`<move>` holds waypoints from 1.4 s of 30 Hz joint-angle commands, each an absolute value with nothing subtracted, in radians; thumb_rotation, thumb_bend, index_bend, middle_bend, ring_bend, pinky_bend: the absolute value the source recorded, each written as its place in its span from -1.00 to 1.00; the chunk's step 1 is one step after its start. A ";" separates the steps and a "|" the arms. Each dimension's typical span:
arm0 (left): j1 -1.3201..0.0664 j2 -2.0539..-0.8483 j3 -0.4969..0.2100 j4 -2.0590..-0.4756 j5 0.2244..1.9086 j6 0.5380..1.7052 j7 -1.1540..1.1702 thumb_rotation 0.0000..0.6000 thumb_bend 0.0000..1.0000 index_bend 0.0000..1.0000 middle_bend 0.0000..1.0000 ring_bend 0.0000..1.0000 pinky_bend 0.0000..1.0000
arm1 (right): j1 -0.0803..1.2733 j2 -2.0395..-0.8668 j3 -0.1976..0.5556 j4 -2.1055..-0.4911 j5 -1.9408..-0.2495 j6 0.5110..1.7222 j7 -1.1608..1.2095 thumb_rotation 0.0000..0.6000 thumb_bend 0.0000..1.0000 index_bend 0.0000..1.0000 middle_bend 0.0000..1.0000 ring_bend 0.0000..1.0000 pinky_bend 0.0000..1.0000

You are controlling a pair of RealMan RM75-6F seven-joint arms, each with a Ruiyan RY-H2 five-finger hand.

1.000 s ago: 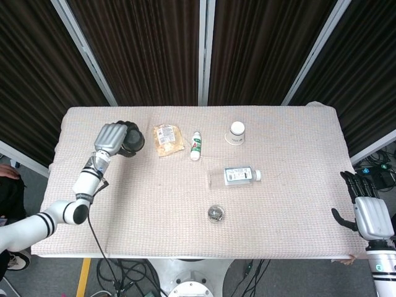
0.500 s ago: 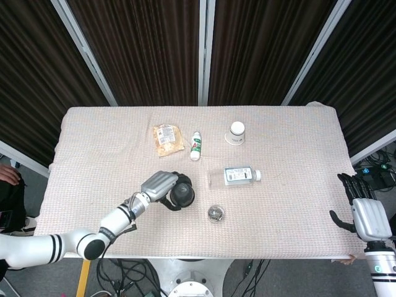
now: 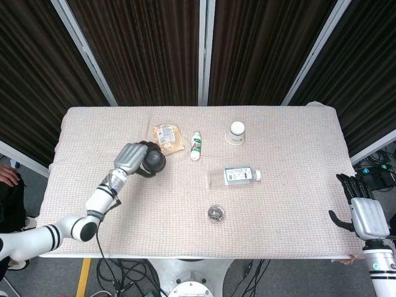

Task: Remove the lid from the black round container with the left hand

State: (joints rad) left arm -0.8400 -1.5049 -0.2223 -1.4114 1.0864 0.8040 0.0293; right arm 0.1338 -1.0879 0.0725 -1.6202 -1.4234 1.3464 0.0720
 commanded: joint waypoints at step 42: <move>-0.849 -1.630 -0.319 -1.137 0.953 0.962 0.207 1.00 -0.52 -0.37 -0.15 -0.40 -0.14 | 0.139 -1.099 0.083 -1.581 -1.374 1.310 0.102 1.00 -0.59 -0.91 -0.88 -1.00 -0.98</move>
